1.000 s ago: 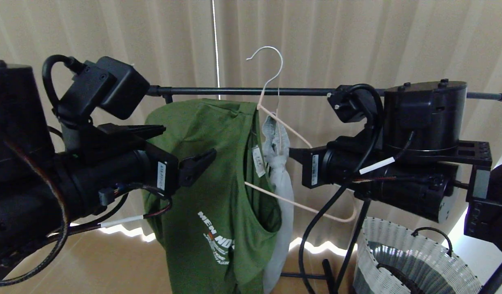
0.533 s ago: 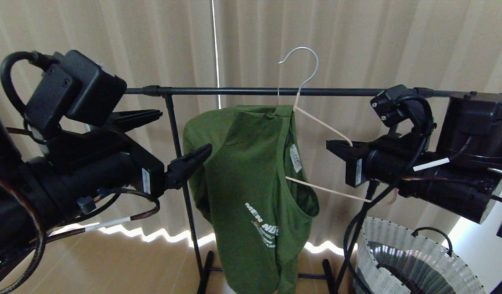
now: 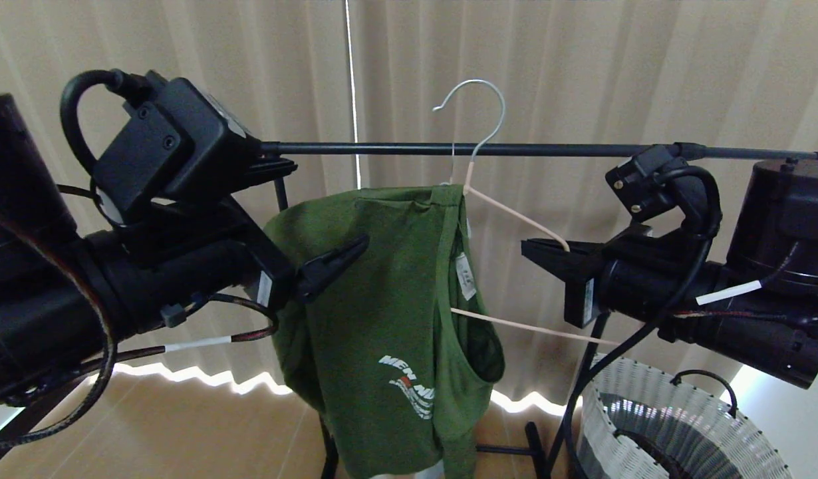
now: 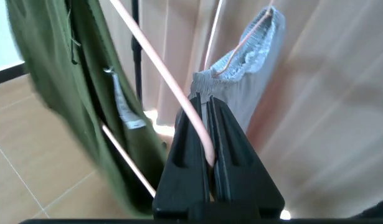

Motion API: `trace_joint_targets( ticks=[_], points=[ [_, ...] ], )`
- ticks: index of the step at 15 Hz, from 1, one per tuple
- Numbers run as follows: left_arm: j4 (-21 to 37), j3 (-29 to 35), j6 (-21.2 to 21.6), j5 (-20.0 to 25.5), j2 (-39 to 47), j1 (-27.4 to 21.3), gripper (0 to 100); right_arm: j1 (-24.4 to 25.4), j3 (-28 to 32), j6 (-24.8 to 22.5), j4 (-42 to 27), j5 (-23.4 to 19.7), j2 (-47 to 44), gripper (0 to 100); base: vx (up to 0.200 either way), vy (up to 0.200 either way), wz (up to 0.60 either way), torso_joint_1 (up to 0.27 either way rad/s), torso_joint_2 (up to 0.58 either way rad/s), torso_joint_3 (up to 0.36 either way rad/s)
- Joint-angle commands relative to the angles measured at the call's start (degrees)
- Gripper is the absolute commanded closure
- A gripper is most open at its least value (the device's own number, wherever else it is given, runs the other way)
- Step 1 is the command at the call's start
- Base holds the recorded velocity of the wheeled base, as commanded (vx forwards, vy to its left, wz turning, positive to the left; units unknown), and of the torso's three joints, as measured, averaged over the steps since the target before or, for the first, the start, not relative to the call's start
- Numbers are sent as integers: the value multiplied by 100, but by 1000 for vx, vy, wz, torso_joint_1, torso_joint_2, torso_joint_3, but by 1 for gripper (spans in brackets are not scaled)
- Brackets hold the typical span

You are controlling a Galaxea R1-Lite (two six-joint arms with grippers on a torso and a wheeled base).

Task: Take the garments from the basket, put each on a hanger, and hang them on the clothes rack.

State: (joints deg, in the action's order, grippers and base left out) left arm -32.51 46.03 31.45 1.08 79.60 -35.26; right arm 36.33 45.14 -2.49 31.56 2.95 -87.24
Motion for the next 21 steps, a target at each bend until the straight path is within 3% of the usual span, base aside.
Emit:
trace_joint_targets(
  ticks=[1,8,14,15,21],
  points=[
    [-1,81,239,-3,292,168,0,182,-5,-94,8,-14,40,100,0,0,0,0,0,0],
    [-18,213,766,-3,486,247,0,568,-23,-349,8,-137,31,100,0,0,0,0,0,0],
    [-18,196,775,-3,477,247,0,612,-23,-367,8,-225,22,100,0,0,0,0,0,0],
    [-18,196,775,-3,477,247,100,612,-23,-367,8,-225,22,100,0,0,0,0,0,0],
    [-18,134,775,-3,433,247,100,612,-32,-367,8,-233,14,100,0,0,0,0,0,0]
  ],
)
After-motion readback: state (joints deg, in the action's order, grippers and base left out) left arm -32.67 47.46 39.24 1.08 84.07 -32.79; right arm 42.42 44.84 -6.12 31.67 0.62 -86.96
